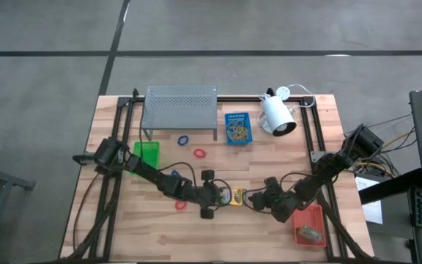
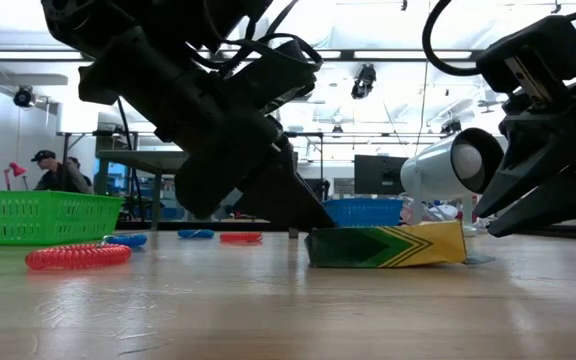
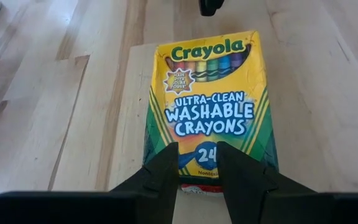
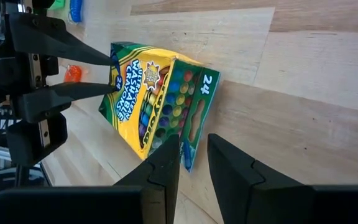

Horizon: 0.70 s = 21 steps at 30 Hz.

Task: Pick & Place Office Desk Supplies
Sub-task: Put the big crayon box into the orange bin

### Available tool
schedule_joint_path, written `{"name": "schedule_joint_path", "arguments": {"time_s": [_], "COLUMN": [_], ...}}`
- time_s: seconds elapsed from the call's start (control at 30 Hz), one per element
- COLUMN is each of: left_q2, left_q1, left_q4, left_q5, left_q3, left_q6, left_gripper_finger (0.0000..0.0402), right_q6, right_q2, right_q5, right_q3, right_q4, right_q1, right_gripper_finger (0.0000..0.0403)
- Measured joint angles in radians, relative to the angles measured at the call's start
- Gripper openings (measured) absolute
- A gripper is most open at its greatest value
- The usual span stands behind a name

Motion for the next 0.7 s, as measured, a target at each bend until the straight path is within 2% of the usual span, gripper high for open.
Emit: {"name": "schedule_joint_path", "arguments": {"time_s": [0.13,0.33,0.7], "left_q2": [-0.002,-0.008,-0.081], "left_q1": [0.000,0.001,-0.006], "left_q4": [0.006,-0.014,-0.087], "left_q5": [0.009,0.083,0.101], "left_q3": [-0.014,-0.014,-0.019], "left_q6": [0.017,0.043,0.048], "left_gripper_finger": [0.0117,0.0117,0.0117], "right_q6": [0.000,0.000,0.000], "right_q2": [0.000,0.000,0.000], "right_q5": [-0.002,-0.002,-0.002], "right_q3": [0.000,0.000,0.000], "right_q4": [0.000,0.000,-0.001], "right_q1": [0.000,0.000,0.000], "right_gripper_finger": [0.0082,0.0082,0.0082]}}
